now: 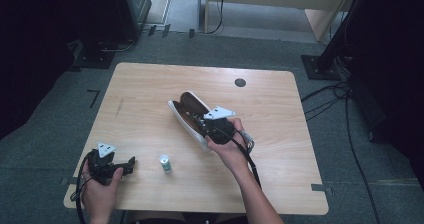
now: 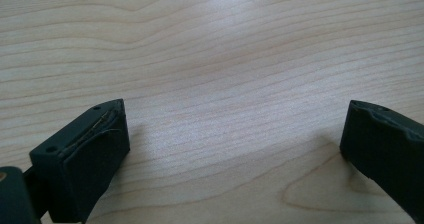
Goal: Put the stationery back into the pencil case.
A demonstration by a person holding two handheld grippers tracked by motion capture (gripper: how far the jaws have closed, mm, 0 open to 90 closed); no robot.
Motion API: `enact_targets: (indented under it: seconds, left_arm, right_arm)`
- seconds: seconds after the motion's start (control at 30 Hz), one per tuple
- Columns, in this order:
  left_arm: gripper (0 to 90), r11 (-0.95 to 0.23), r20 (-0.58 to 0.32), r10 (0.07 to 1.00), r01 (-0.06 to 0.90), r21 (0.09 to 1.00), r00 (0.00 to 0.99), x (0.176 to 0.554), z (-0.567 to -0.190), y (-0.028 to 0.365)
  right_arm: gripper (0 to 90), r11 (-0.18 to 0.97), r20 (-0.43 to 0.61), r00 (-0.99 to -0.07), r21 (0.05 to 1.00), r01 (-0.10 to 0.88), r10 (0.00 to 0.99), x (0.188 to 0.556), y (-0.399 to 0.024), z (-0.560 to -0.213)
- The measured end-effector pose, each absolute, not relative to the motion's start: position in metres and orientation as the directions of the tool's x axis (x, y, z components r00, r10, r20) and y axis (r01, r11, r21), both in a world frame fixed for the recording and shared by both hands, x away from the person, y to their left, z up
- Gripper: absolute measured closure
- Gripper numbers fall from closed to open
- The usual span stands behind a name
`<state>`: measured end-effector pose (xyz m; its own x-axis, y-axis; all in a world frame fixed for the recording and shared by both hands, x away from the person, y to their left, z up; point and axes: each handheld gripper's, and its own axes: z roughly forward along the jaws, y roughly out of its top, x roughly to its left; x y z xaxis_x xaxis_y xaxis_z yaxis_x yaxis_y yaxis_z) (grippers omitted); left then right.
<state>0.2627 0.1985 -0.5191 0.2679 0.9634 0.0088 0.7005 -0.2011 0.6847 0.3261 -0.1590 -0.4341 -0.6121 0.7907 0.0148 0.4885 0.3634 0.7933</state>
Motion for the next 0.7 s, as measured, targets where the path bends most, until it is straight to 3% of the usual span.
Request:
enact_targets:
  seconds: [0.7]
  left_arm:
    - [0.0,-0.203,0.01,0.963,0.7,0.684,0.269,0.263,-0.519,0.199]
  right_arm:
    - [73.5,0.385,0.039,-0.588,0.721,0.576,0.808,0.347,-0.145,-0.455]
